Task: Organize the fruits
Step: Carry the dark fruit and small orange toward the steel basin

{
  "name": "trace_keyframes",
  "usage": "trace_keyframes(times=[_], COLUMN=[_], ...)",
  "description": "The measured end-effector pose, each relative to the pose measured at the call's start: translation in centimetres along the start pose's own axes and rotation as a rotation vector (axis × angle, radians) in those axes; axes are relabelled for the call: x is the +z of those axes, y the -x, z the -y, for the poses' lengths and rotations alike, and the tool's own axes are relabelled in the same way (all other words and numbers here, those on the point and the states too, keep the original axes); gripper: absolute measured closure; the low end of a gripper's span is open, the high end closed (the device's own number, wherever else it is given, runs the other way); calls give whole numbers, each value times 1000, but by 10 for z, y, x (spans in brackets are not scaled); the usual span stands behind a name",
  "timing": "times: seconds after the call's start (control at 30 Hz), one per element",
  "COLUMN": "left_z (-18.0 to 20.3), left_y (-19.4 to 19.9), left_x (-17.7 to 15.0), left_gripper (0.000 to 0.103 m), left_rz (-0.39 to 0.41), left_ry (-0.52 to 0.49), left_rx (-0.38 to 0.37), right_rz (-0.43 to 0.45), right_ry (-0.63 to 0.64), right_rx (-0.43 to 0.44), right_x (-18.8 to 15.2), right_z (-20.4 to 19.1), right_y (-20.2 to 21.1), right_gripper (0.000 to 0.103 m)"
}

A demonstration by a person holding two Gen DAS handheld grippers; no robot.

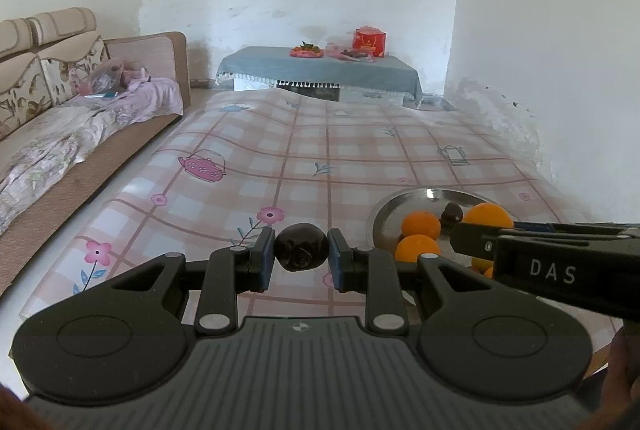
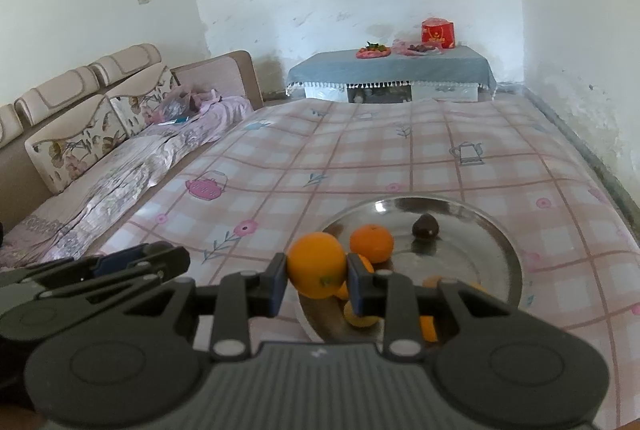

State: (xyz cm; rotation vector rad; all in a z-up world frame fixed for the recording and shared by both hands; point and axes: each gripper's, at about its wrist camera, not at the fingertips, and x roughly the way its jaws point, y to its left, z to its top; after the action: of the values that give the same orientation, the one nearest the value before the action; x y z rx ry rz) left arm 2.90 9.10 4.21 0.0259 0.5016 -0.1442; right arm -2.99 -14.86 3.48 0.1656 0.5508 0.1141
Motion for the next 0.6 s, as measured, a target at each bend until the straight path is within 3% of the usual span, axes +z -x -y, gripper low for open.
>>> trace_keyframes(times=[0.6], left_z=[6], left_y=[1], left_x=[1], left_gripper=[72], left_rz=[-2], left_ry=[-5], left_rx=[-30], right_rz=[14], right_ry=[-3], right_rx=[-27], right_x=[2], right_z=[10], right_y=[7], right_gripper=[74])
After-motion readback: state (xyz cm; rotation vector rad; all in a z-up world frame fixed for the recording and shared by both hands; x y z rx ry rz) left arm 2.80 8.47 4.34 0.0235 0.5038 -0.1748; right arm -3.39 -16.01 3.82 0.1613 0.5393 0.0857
